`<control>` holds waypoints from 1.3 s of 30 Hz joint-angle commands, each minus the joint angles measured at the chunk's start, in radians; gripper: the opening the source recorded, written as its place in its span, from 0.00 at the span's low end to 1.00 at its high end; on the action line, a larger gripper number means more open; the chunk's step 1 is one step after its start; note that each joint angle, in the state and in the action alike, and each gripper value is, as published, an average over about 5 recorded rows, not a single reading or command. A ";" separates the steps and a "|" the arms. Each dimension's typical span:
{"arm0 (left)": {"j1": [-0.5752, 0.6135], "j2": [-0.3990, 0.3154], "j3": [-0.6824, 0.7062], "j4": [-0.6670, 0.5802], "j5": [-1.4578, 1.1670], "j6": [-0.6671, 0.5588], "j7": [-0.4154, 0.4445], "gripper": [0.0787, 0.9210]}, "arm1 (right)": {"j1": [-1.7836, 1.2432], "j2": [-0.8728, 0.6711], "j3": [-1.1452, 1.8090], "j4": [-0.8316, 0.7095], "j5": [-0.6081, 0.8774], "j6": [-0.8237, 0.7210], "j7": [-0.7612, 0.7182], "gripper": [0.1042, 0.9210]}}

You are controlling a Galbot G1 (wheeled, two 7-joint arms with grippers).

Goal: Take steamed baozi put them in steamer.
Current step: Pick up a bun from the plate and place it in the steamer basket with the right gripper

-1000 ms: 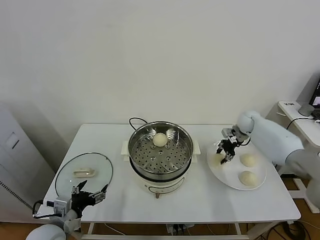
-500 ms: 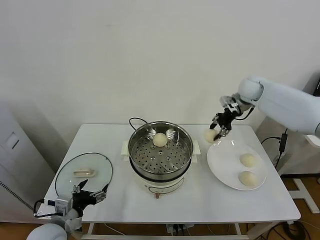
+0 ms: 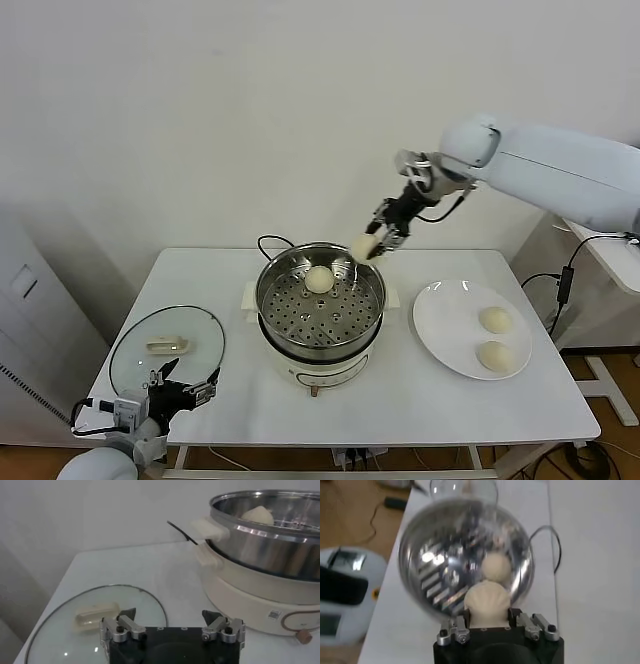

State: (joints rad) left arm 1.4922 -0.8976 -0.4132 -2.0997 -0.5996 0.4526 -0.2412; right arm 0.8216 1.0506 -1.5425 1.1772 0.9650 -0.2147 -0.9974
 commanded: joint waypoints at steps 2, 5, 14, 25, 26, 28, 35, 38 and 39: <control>0.002 -0.002 -0.005 -0.001 0.002 -0.001 0.000 0.88 | -0.080 0.151 0.011 0.034 0.142 -0.102 0.151 0.46; 0.002 0.000 -0.005 0.001 0.002 -0.001 0.000 0.88 | -0.117 0.173 0.013 0.032 0.136 -0.128 0.181 0.46; 0.007 0.000 -0.009 -0.002 0.001 -0.004 0.001 0.88 | -0.196 0.197 0.013 0.023 0.082 -0.172 0.248 0.46; 0.020 -0.002 -0.019 -0.009 0.000 -0.004 0.001 0.88 | -0.252 0.236 0.037 -0.029 0.012 -0.182 0.279 0.46; 0.022 -0.002 -0.021 -0.010 0.000 -0.005 0.001 0.88 | -0.255 0.238 0.037 -0.033 0.008 -0.184 0.283 0.46; 0.026 -0.001 -0.025 -0.012 -0.002 -0.005 0.002 0.88 | -0.260 0.239 0.038 -0.038 0.000 -0.188 0.289 0.46; 0.037 0.000 -0.038 -0.016 -0.005 -0.006 0.002 0.88 | -0.274 0.235 0.046 -0.042 -0.008 -0.193 0.303 0.47; 0.039 -0.001 -0.042 -0.018 -0.006 -0.006 0.002 0.88 | -0.276 0.233 0.054 -0.041 -0.004 -0.192 0.312 0.52; 0.040 -0.001 -0.044 -0.018 -0.007 -0.006 0.002 0.88 | -0.274 0.232 0.057 -0.040 -0.002 -0.192 0.313 0.55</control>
State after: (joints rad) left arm 1.5284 -0.8987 -0.4509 -2.1173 -0.6050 0.4468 -0.2390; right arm 0.5628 1.2729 -1.4930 1.1443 0.9743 -0.4003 -0.7054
